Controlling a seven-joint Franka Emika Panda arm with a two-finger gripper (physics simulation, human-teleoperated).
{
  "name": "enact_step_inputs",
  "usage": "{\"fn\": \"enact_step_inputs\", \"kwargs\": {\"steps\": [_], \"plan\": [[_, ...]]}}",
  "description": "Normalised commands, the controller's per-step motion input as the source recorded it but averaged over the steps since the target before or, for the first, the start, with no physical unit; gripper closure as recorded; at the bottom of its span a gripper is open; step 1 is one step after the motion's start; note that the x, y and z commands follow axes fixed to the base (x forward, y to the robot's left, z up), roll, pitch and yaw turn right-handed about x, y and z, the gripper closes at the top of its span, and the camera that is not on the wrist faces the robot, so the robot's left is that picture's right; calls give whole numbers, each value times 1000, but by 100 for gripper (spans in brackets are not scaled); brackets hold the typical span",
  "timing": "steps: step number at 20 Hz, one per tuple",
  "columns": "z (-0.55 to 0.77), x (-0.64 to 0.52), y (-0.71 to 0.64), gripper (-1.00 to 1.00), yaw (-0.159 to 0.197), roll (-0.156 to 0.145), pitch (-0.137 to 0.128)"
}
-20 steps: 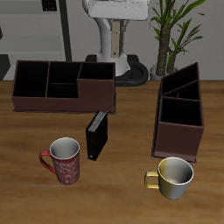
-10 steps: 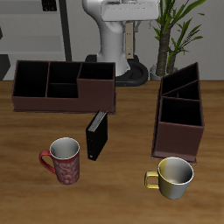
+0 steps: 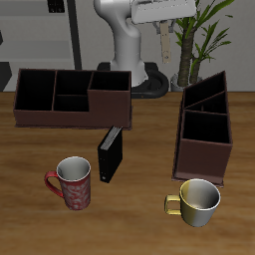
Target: Place the yellow book into the left desk caddy's left compartment
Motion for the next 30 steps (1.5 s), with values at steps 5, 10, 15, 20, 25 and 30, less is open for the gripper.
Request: {"fn": "enact_step_inputs", "kwargs": {"steps": [5,10,15,20,25,30], "plan": [[-45,-82,360,100,15,57,-1],[-43,-83,330,100,6,62,6],[-20,-89,231,100,-11,27,-10],[-74,23,177,100,-21,-4,18],[-55,48,294,100,-23,14,24],[-83,-25,257,100,12,37,19]]}}
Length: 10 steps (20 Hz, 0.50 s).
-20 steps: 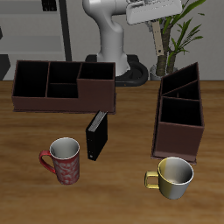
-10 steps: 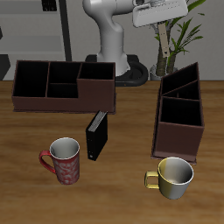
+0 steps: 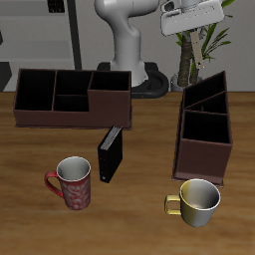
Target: Place the yellow book into the left desk caddy's left compartment
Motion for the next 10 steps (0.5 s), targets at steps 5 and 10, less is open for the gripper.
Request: {"fn": "enact_step_inputs", "kwargs": {"steps": [5,10], "plan": [[-70,-30,109,100,12,21,16],[-56,16,-20,100,-6,-10,3]]}}
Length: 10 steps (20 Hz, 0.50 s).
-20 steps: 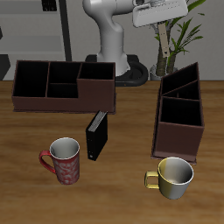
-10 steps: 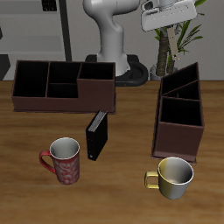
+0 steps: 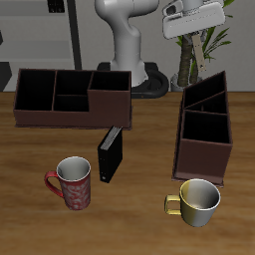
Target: Place the yellow book into the left desk caddy's left compartment
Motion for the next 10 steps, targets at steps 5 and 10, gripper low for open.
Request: {"fn": "enact_step_inputs", "kwargs": {"steps": [5,10], "plan": [[-177,54,-25,100,-16,-8,28],[-154,41,1,100,-9,1,26]]}}
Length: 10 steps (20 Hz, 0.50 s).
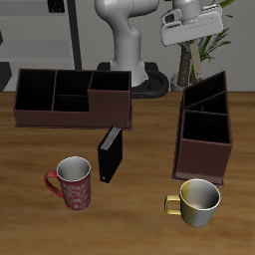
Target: Place the yellow book into the left desk caddy's left compartment
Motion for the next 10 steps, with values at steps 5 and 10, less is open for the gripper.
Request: {"fn": "enact_step_inputs", "kwargs": {"steps": [5,10], "plan": [[-198,28,59,100,7,13,26],[-185,72,-7,100,-1,1,35]]}}
